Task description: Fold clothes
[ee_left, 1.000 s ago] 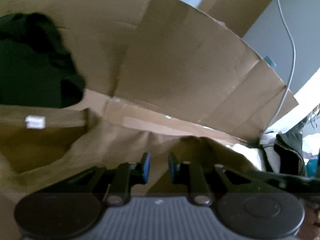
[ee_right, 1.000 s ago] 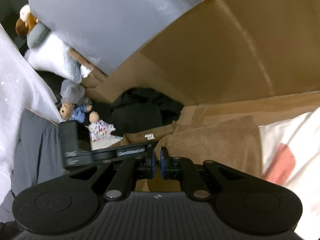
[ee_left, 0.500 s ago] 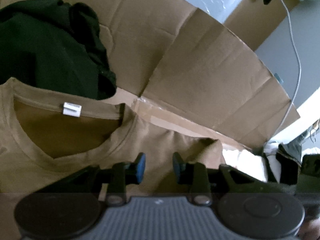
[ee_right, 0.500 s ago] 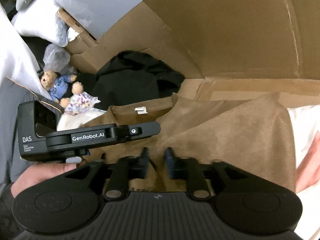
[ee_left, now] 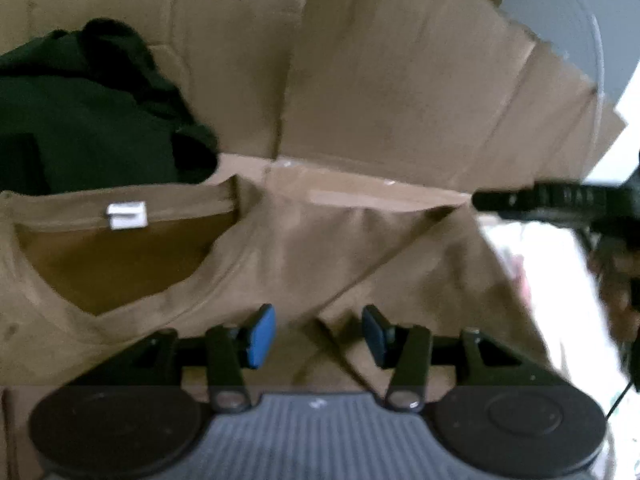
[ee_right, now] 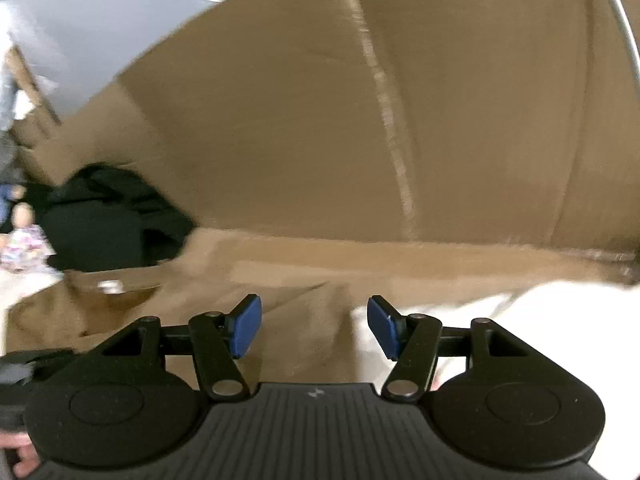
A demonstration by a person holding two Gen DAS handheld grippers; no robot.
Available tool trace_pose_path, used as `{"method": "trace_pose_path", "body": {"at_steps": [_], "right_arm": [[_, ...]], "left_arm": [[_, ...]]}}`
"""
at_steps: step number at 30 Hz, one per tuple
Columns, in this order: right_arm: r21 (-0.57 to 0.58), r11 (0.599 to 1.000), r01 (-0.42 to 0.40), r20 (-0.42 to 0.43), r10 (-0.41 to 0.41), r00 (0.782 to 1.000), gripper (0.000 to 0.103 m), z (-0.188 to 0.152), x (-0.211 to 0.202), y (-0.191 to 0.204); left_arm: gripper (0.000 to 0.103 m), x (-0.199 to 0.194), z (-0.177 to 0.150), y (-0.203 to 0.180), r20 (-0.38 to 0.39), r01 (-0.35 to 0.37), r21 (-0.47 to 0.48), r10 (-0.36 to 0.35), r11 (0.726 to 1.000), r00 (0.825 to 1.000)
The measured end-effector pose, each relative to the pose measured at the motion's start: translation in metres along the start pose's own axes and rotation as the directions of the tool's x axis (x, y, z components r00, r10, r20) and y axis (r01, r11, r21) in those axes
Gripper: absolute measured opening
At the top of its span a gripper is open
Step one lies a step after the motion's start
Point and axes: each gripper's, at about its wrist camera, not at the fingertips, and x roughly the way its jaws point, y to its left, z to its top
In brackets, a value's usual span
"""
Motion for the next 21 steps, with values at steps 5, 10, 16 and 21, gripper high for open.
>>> {"method": "trace_pose_path", "body": {"at_steps": [5, 10, 16, 21], "right_arm": [[-0.026, 0.999, 0.018, -0.025, -0.018, 1.0, 0.062, 0.016, 0.023, -0.003], [-0.078, 0.996, 0.032, -0.073, -0.037, 0.997, 0.039, 0.015, 0.042, 0.002], [-0.109, 0.991, 0.076, -0.08, -0.085, 0.993, 0.03, 0.008, 0.049, -0.01], [-0.013, 0.998, 0.068, -0.005, -0.068, 0.998, 0.032, 0.011, 0.025, -0.031]], "left_arm": [[0.025, 0.004, 0.001, 0.001, -0.005, 0.007, -0.036, -0.008, 0.999, 1.0], [0.004, 0.004, 0.0, 0.003, -0.02, 0.029, -0.066, -0.031, 0.997, 0.999], [0.003, -0.004, -0.003, 0.008, -0.002, 0.0, -0.1, 0.0, 0.995, 1.0], [0.012, -0.016, -0.003, 0.011, -0.017, -0.058, -0.11, 0.057, 0.992, 0.998]]}}
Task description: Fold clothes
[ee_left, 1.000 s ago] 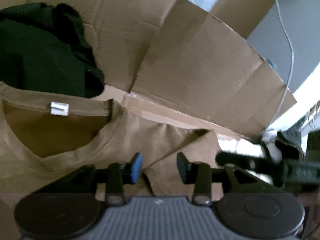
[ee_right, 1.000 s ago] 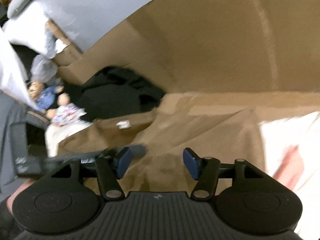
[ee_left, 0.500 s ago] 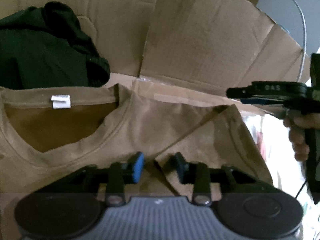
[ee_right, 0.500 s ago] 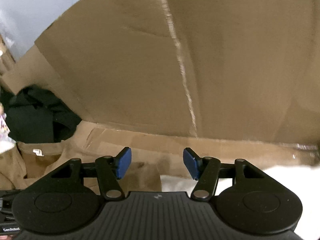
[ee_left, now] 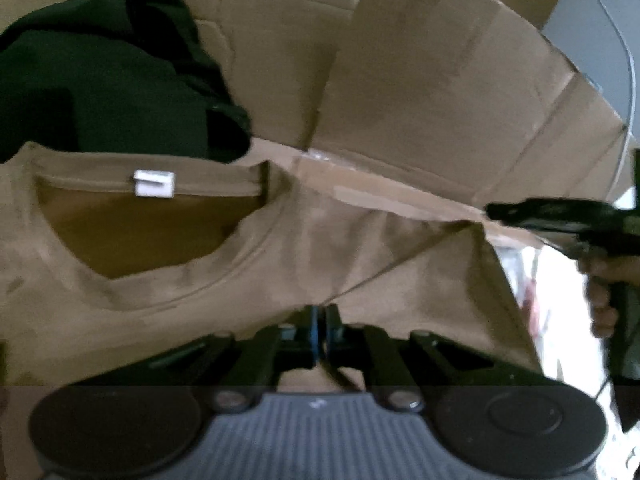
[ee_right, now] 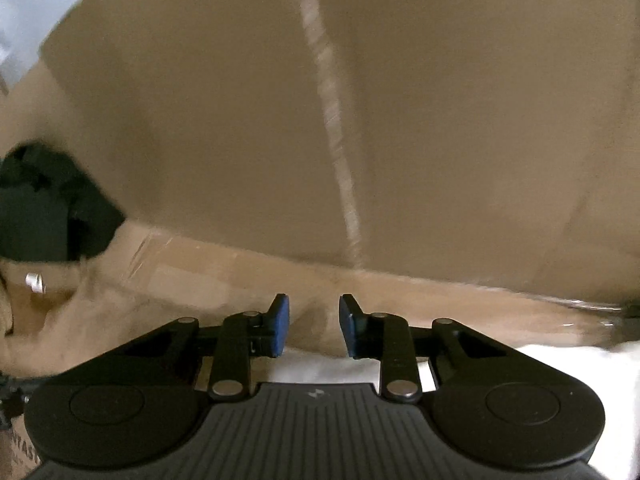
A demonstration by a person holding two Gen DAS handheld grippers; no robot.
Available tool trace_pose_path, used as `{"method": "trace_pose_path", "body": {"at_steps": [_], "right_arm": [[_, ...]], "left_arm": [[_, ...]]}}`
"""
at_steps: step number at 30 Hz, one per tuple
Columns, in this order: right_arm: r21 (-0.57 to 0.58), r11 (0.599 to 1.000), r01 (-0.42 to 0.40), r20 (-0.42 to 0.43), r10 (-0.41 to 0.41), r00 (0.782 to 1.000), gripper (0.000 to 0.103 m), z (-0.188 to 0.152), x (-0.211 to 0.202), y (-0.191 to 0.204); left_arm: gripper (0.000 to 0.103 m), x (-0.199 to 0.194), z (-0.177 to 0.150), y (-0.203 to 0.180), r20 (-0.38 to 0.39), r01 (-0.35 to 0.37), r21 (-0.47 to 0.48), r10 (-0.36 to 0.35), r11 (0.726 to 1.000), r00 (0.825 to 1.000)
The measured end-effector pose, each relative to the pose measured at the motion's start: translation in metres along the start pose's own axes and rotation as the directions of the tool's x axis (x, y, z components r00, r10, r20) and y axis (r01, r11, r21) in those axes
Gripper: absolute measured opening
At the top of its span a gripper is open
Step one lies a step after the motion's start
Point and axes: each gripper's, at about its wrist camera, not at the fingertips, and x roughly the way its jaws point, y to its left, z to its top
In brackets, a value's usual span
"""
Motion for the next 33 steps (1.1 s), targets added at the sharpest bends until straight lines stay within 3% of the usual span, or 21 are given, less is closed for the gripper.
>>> {"method": "trace_pose_path", "body": {"at_steps": [2, 9, 11, 18, 24, 27, 33], "right_arm": [[0.013, 0.999, -0.03, 0.007, 0.03, 1.0, 0.032, -0.002, -0.012, -0.007], [0.015, 0.994, -0.106, -0.043, 0.106, 0.993, 0.032, -0.033, -0.057, -0.023], [0.013, 0.993, -0.117, -0.066, 0.118, 0.991, 0.032, -0.044, -0.067, -0.026], [-0.014, 0.991, -0.13, -0.09, 0.129, 0.988, 0.032, -0.074, -0.107, -0.036], [-0.059, 0.979, -0.194, -0.151, 0.184, 0.971, 0.032, -0.101, -0.111, -0.028], [-0.117, 0.965, -0.235, -0.193, 0.21, 0.958, 0.033, -0.111, -0.11, -0.021], [-0.236, 0.937, -0.259, -0.243, 0.201, 0.949, 0.033, -0.104, -0.08, 0.001]], "left_arm": [[0.023, -0.01, -0.002, 0.0, -0.004, -0.006, -0.002, 0.006, 1.0, 1.0], [0.028, -0.034, -0.018, -0.016, -0.031, 0.041, -0.02, -0.042, 0.999, 0.999], [0.036, -0.043, -0.029, -0.028, -0.028, 0.046, -0.034, -0.046, 0.998, 0.999], [0.037, -0.049, -0.057, -0.059, -0.063, 0.056, -0.063, -0.06, 0.996, 0.996], [0.036, -0.043, -0.076, -0.072, -0.129, 0.029, -0.083, -0.039, 0.996, 0.991], [0.037, -0.036, -0.084, -0.074, -0.203, -0.001, -0.087, -0.017, 0.996, 0.979], [0.037, -0.03, -0.088, -0.065, -0.241, -0.037, -0.209, -0.015, 0.977, 0.97]]}}
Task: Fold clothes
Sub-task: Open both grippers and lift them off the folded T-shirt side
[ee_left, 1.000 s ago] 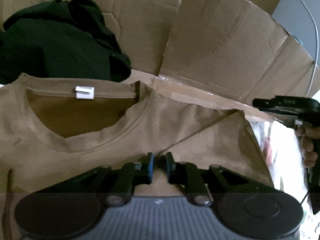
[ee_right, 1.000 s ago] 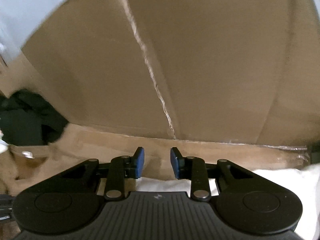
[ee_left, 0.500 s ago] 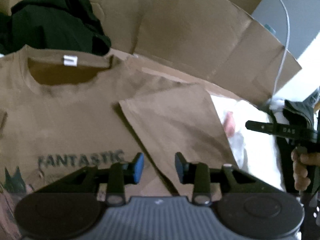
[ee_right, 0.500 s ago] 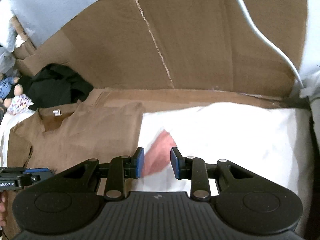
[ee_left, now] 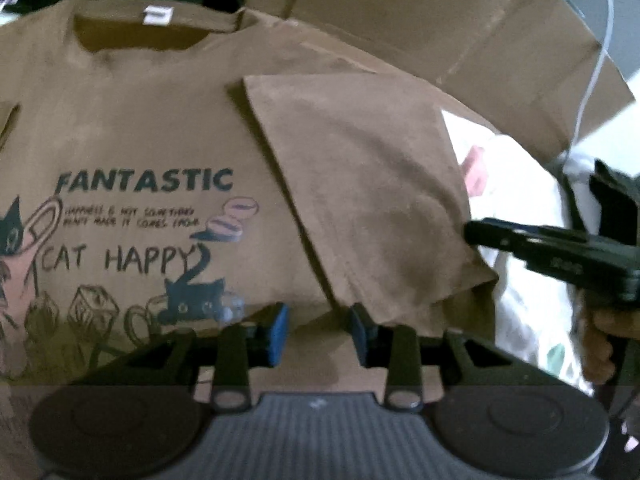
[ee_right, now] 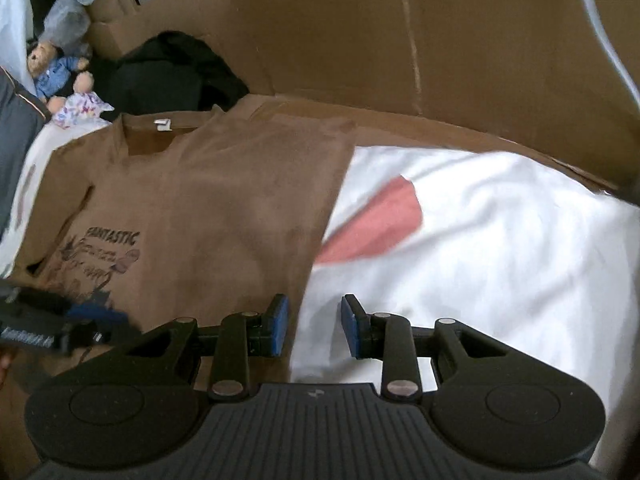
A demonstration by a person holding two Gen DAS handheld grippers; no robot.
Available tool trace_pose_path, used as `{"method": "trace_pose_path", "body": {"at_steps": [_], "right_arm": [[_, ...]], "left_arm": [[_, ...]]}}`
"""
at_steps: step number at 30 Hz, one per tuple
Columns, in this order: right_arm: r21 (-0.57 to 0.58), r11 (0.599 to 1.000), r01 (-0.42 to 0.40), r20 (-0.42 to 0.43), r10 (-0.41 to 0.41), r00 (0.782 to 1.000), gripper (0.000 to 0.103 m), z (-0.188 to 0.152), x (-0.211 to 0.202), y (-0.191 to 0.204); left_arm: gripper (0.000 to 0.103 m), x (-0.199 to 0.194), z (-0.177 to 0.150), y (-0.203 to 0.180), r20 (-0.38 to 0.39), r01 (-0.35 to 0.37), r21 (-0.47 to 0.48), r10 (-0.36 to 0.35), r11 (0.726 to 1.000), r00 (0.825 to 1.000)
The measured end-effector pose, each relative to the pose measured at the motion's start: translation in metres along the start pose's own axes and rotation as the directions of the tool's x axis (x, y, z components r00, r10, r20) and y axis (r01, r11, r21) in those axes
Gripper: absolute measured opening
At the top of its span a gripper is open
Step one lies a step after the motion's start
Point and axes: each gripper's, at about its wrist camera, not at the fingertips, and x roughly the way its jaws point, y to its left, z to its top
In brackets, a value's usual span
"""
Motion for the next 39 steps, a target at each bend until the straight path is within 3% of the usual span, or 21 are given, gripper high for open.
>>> {"method": "trace_pose_path", "body": {"at_steps": [3, 6, 9, 10, 12, 15, 18, 21, 24, 26, 28, 36, 39], "right_arm": [[-0.032, 0.999, -0.031, -0.02, 0.03, 0.999, 0.033, 0.01, 0.009, -0.003], [0.038, 0.995, -0.088, -0.029, 0.09, 0.996, 0.033, 0.01, -0.001, -0.025], [0.064, 0.992, -0.105, 0.0, 0.106, 0.994, 0.036, 0.002, -0.012, -0.032], [0.063, 0.993, -0.103, 0.01, 0.102, 0.995, 0.04, -0.004, -0.014, -0.033], [0.056, 0.994, -0.093, 0.014, 0.093, 0.996, 0.04, -0.015, -0.016, -0.034], [0.034, 0.996, -0.087, 0.035, 0.086, 0.996, 0.04, -0.029, -0.015, -0.029], [0.032, 0.998, -0.06, 0.05, 0.058, 0.997, 0.04, -0.037, -0.018, -0.021], [0.023, 0.999, -0.042, 0.055, 0.04, 0.998, 0.04, -0.04, -0.021, -0.014], [-0.009, 1.0, -0.026, 0.062, 0.027, 0.998, 0.04, -0.044, -0.025, -0.001], [-0.04, 0.999, -0.011, 0.068, 0.013, 0.998, 0.04, -0.046, -0.027, 0.008], [-0.032, 0.999, 0.01, 0.062, -0.008, 0.998, 0.04, -0.048, -0.029, 0.013], [-0.033, 0.998, 0.059, 0.054, -0.058, 0.997, 0.045, -0.053, -0.037, 0.037], [-0.035, 0.992, 0.125, 0.029, -0.124, 0.992, 0.043, -0.05, -0.016, 0.036]], "left_arm": [[0.038, 0.007, 0.007, -0.006, -0.03, -0.028, 0.029, 0.028, 0.999, 0.999], [0.038, 0.01, 0.021, -0.003, -0.11, -0.045, -0.047, 0.039, 0.998, 0.993], [0.049, 0.018, 0.035, -0.007, -0.174, -0.05, -0.023, 0.045, 0.999, 0.984], [0.057, 0.019, 0.037, -0.007, -0.19, -0.027, -0.029, 0.021, 0.999, 0.982], [0.059, 0.02, 0.039, -0.007, -0.206, -0.014, -0.018, 0.01, 1.0, 0.978], [0.054, 0.016, 0.041, -0.009, -0.218, -0.02, 0.006, 0.021, 1.0, 0.976], [0.049, 0.005, 0.037, -0.005, -0.16, -0.003, -0.004, 0.002, 1.0, 0.987], [0.046, -0.003, 0.032, -0.005, -0.111, 0.066, -0.011, -0.067, 0.998, 0.992], [0.044, -0.002, 0.024, -0.013, -0.096, 0.09, 0.017, -0.088, 0.996, 0.991], [0.033, 0.003, 0.018, -0.016, -0.103, 0.041, 0.038, -0.037, 0.998, 0.994], [0.029, 0.006, 0.006, -0.012, -0.087, 0.004, 0.023, -0.002, 1.0, 0.996], [0.018, 0.006, -0.004, 0.002, -0.059, 0.036, 0.009, -0.035, 0.999, 0.998], [0.006, 0.007, -0.005, 0.004, -0.057, 0.036, 0.011, -0.035, 0.999, 0.998]]}}
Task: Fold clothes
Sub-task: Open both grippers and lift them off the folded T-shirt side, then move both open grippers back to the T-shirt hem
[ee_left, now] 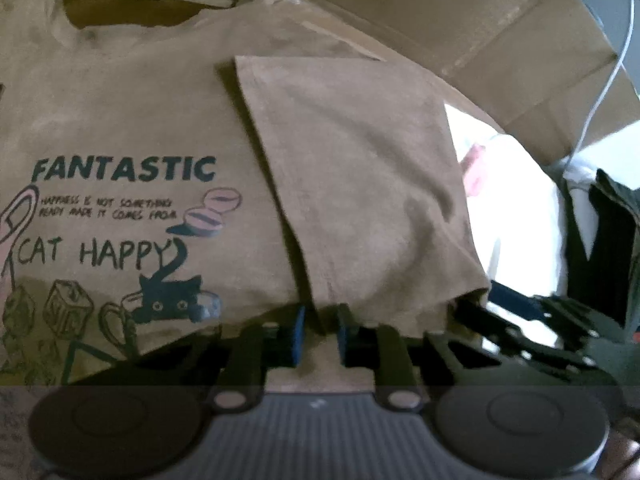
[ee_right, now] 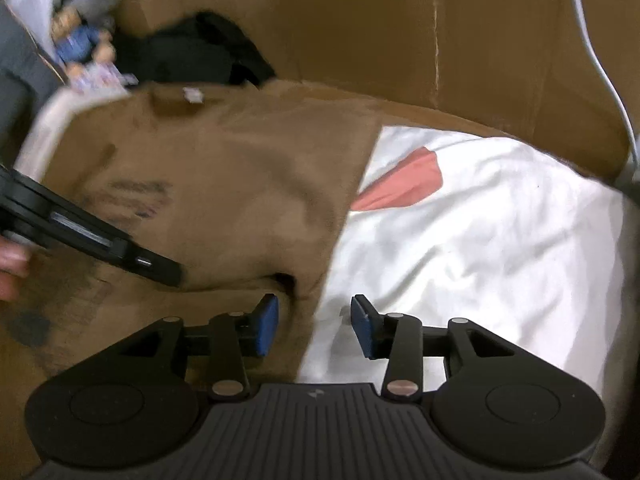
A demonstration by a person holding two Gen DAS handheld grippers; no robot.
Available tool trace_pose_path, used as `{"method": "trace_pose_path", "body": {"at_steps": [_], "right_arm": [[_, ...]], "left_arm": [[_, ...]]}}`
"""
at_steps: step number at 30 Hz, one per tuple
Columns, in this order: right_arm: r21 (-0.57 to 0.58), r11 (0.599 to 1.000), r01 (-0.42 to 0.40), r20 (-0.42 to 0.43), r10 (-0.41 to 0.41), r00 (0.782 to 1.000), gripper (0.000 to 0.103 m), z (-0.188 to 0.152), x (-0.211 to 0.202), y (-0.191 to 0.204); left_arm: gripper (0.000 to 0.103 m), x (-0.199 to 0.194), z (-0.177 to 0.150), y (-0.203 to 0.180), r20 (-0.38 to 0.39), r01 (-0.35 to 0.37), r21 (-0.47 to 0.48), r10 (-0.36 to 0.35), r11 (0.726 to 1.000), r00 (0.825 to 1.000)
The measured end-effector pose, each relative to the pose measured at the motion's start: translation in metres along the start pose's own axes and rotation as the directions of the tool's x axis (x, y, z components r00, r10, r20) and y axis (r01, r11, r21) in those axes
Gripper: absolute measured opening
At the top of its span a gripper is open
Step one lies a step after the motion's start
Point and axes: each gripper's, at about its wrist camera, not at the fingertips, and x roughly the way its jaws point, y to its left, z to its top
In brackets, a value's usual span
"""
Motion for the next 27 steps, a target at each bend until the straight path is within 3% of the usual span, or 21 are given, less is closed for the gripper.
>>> {"method": "trace_pose_path", "body": {"at_steps": [1, 11, 17, 21, 27], "right_arm": [[0.007, 1.0, 0.017, 0.004, -0.017, 1.0, 0.043, 0.0, 0.003, -0.002], [0.091, 0.991, 0.094, 0.006, -0.095, 0.995, 0.044, -0.01, -0.013, -0.005], [0.102, 0.993, 0.06, -0.003, -0.06, 0.998, 0.044, -0.003, -0.055, -0.007], [0.044, 0.998, 0.051, 0.011, -0.051, 0.999, 0.045, 0.014, -0.107, 0.005], [-0.022, 0.996, 0.092, 0.084, -0.09, 0.992, 0.046, 0.06, -0.196, 0.029]], "left_arm": [[0.001, 0.002, -0.002, 0.001, 0.004, -0.016, 0.015, 0.016, 1.0, 1.0], [0.002, -0.014, -0.017, 0.01, 0.029, 0.023, 0.006, -0.024, 1.0, 0.999], [0.009, -0.096, -0.026, 0.036, 0.097, 0.056, -0.008, -0.055, 0.998, 0.994], [0.009, -0.177, -0.029, 0.06, 0.196, 0.013, 0.016, -0.016, 1.0, 0.98], [0.009, -0.27, -0.019, 0.091, 0.285, -0.055, 0.015, 0.048, 0.998, 0.957]]}}
